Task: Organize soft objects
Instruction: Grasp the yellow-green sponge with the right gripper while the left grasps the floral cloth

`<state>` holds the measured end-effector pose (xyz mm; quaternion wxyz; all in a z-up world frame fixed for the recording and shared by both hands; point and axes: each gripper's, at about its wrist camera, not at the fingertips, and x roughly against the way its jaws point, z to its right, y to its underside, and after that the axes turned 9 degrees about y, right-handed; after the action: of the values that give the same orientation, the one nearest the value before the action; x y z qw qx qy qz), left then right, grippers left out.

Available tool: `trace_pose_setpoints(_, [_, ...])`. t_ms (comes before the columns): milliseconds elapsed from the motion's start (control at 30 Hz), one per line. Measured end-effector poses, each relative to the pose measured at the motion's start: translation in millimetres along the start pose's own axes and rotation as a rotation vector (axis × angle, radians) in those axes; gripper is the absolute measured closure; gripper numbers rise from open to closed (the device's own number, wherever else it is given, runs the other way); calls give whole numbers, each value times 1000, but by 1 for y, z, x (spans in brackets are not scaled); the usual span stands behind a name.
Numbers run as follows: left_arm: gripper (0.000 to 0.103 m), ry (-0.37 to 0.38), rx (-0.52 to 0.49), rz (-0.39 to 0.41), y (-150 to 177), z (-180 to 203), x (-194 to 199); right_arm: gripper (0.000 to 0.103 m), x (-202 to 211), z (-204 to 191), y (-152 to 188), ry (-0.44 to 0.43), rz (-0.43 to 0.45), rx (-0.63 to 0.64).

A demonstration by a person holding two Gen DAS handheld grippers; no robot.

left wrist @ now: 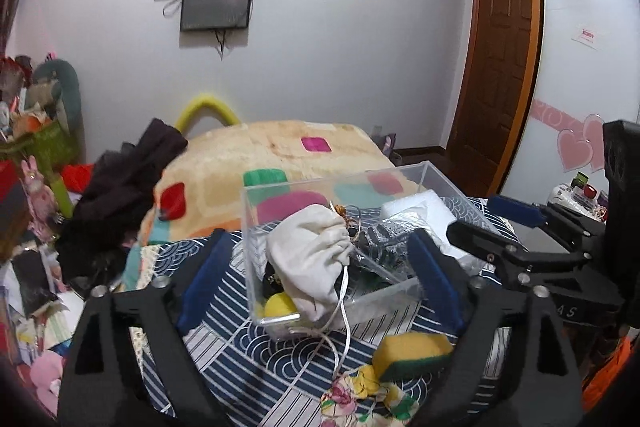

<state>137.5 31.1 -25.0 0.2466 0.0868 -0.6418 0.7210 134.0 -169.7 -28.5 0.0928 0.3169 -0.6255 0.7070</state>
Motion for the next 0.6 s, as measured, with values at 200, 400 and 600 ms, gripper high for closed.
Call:
trace_pose_setpoints(200, [6,2,23,-31,18,-1,14,29,2,-11,20,-38,-39,23])
trace_pose_setpoints(400, [6,-7,49,-124,53,-6,13,29,-13,-27,44,-76,-118,59])
trace_pose_setpoints(600, [6,-15,80,-245,89,-14,-2,30,-39,-36,59,-138,-225,62])
